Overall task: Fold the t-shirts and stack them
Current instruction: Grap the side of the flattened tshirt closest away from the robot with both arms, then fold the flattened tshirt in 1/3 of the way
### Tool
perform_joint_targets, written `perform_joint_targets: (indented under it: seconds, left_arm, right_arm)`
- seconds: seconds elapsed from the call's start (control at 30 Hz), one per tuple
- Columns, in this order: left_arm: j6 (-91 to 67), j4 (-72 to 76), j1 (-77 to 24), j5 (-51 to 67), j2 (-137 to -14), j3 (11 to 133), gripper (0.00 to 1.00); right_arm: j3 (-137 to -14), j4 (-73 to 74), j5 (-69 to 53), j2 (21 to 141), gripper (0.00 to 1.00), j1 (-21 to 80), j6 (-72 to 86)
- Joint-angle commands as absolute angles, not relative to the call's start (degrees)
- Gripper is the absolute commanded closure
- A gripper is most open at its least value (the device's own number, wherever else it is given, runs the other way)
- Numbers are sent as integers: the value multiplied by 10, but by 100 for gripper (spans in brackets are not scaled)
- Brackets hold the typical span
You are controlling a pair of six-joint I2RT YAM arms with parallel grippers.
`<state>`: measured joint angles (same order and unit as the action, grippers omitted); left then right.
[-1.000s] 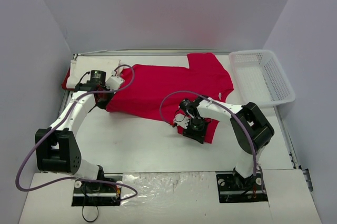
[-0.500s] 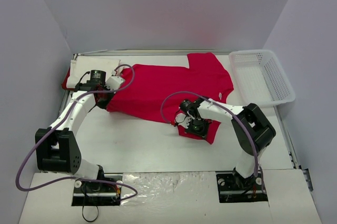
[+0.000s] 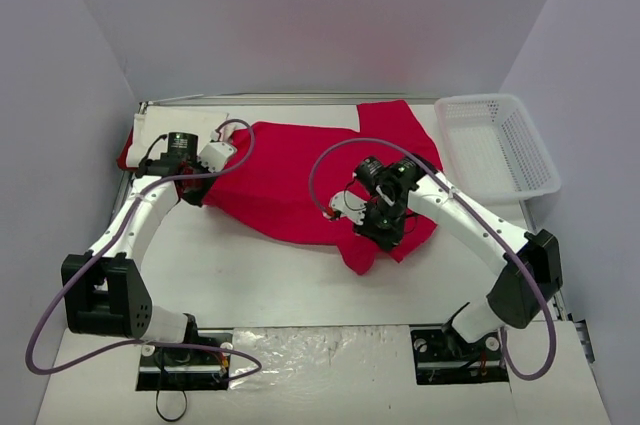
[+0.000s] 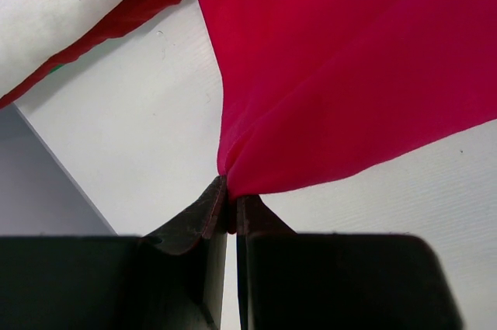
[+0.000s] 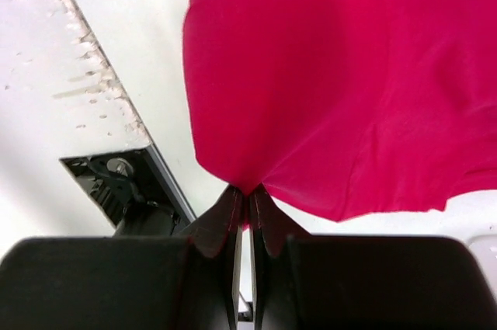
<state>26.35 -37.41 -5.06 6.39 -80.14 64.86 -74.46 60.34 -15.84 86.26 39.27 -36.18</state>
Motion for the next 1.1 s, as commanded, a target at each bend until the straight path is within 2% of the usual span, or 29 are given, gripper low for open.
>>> perform_joint_targets:
  seconds: [0.0,0.2,0.37,0.47,0.5,0.57,0.77,0.97,1.07]
  left_arm:
    - [264,-384,-45,76,-790,651,98]
    - [269,-388,-47,96,-803,646,98]
    - [266,-393,-47,108,-820,655,98]
    - [269,-396,-48,114,-826,655,98]
    - [269,-395,-48,115,-825,652,98]
    - [271,-395,-48,119,-824,650,98]
    - [269,-396,-50,125,-831,653,98]
    - [265,-398,-49,131,-827,654,98]
    - [266,-400,-49,132,-824,652,98]
  right_arm:
    - [-772,679,-178,902,100,354,-409]
    - [-891,671,-195,1074,100,235,-480]
    - [-1087,678,-187,1260,99,171,-465]
    - [-1132,679,-171,1309,73,166,-455]
    - [-1144,678,-168,1314,59,166,-454]
    - [-1150,678,-166,1320,51,163,-451]
    - [-1091,625,-149,1247,46,164,-437]
    - [-1017,551,-101,1153,46,166,-415]
    - [-977,541,-91,1112,49,170,-417]
